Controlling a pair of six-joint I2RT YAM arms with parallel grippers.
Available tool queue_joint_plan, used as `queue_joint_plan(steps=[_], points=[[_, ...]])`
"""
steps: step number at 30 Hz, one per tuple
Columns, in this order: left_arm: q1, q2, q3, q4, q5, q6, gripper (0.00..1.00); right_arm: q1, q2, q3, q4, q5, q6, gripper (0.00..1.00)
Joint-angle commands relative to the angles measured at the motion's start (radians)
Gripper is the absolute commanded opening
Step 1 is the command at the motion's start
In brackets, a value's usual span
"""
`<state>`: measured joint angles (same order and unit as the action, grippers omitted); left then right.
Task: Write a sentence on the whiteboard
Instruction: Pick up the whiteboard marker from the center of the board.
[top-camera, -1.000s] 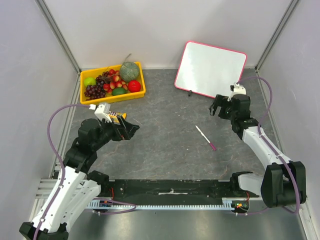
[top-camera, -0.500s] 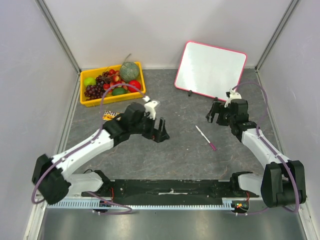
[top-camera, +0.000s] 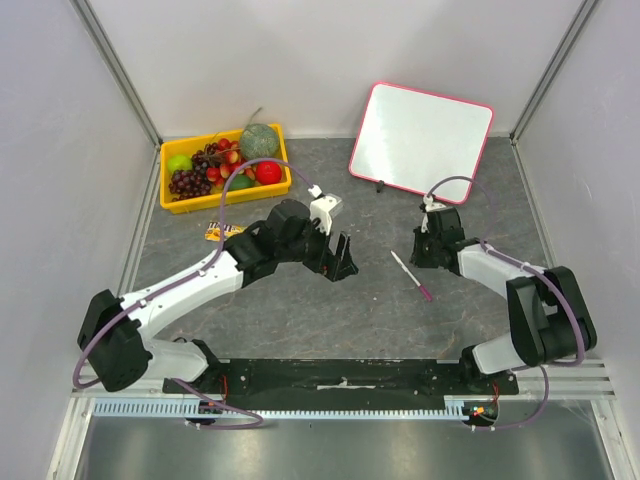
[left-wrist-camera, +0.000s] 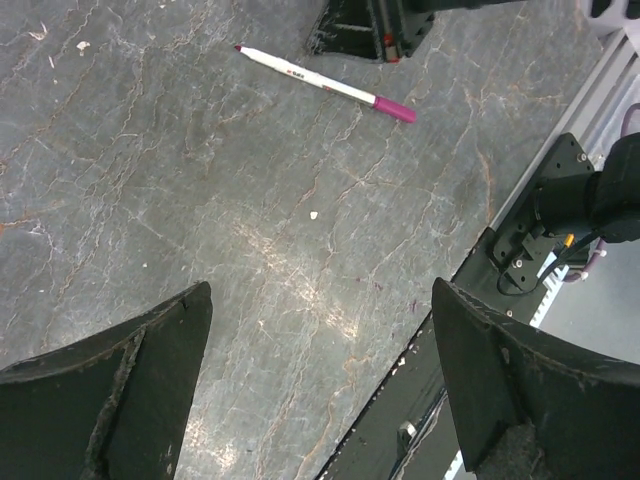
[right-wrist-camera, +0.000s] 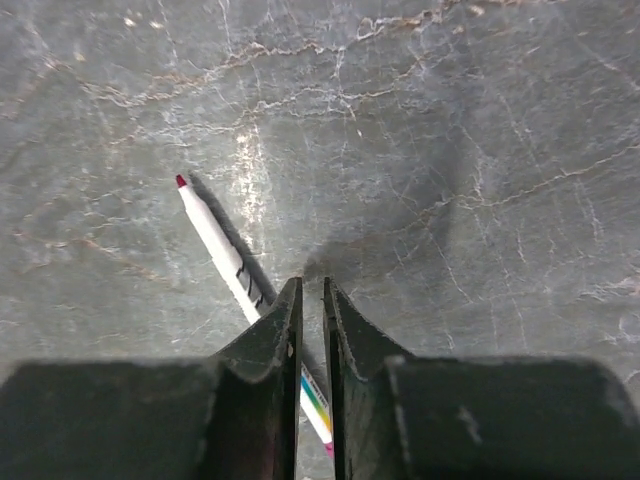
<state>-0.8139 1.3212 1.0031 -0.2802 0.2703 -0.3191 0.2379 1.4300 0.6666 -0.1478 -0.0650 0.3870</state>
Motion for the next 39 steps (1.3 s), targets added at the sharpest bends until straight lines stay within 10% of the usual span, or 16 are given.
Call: queue_joint_plan(steps=[1,15,39], points=[[-0.005,-0.076,-0.017,0.030,-0.014,0.035,0.95,0.043,0.059,0.057,-0.006,0.047,-0.030,0.17],[-0.004,-0.188,-0.075,-0.010,-0.128,0.015,0.96,0.305,0.103,0.067,-0.116,-0.024,-0.056,0.04],[-0.010,-0.057,-0.041,0.056,0.073,0.146,0.96,0.420,0.015,-0.018,-0.216,-0.300,-0.020,0.15]])
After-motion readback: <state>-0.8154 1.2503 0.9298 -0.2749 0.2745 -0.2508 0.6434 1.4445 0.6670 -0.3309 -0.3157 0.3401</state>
